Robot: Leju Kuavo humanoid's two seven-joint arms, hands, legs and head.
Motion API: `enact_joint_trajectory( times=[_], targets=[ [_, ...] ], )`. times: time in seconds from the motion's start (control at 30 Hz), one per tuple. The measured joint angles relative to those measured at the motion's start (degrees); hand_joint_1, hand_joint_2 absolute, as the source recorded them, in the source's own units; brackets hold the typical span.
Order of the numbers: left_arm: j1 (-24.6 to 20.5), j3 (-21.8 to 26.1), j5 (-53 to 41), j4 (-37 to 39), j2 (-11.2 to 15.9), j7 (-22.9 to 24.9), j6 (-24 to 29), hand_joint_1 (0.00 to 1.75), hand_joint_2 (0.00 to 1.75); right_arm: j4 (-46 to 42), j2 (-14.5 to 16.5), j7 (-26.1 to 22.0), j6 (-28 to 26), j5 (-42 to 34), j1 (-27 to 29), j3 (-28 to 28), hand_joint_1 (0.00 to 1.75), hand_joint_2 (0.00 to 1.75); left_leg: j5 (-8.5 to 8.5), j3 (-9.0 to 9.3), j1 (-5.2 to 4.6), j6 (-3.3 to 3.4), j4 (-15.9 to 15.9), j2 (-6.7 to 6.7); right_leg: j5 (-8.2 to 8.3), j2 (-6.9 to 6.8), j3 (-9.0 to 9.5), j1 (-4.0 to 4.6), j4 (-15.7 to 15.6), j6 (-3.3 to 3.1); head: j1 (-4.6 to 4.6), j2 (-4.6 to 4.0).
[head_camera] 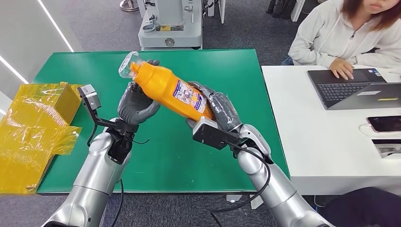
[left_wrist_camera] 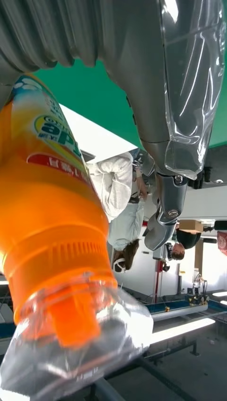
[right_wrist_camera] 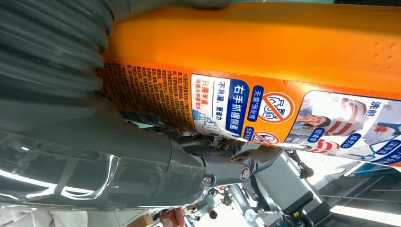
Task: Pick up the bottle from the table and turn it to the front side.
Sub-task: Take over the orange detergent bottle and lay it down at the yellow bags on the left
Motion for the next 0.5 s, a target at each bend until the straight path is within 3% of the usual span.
enact_joint_trajectory(
  times=[0.5],
  targets=[
    [-0.3, -1.2, 3.0, -0.8, -0.6, 0.6, 0.0, 0.0, 1.75, 2.6, 1.6, 1.4, 0.9, -2.9, -2.4, 0.1, 1.75, 1.75, 0.0, 0.0, 0.0, 0.0, 0.0, 0.0, 0.0, 0.0, 0.0, 0.0, 0.0, 0.0, 0.0, 0.0]
  ],
)
